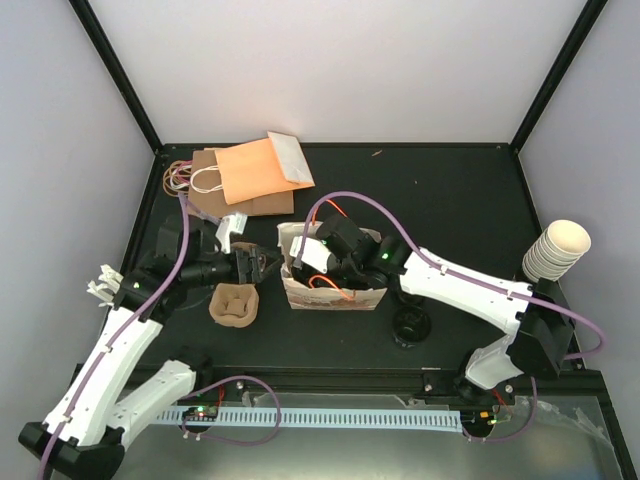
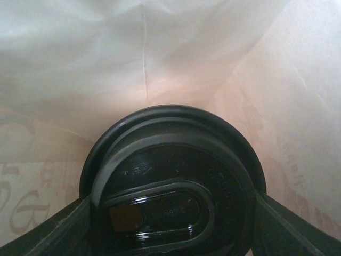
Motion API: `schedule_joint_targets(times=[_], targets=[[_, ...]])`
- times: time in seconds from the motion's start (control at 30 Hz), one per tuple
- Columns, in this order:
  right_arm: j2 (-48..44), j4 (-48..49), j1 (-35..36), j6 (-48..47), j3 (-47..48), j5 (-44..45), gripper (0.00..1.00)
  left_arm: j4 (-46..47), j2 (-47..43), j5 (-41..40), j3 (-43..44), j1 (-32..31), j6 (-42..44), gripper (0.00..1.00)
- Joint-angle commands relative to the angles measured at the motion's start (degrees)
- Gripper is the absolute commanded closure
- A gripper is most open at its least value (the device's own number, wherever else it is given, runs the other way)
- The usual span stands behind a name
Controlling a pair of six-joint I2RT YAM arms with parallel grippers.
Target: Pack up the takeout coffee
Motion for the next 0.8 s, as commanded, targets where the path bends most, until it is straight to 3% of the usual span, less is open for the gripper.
schedule_joint_targets(times=[0.0, 0.4, 0.77], targets=[[-2.78, 2.27, -0.21, -1.44, -1.98, 0.5, 0.51, -1.21, 2.87, -0.75, 5.34, -0.23, 2.16, 0.19], [-2.37, 2.56, -0.19, -2.31, -3.14, 0.98, 0.53, -9.77, 11.39, -1.82, 14.15, -0.39, 6.92, 0.29], [-2.53, 3.81, -0.2, -2.34, -4.12, 1.41, 0.54, -10.85, 14.6, -3.53, 14.5, -5.68, 5.47, 0.33]])
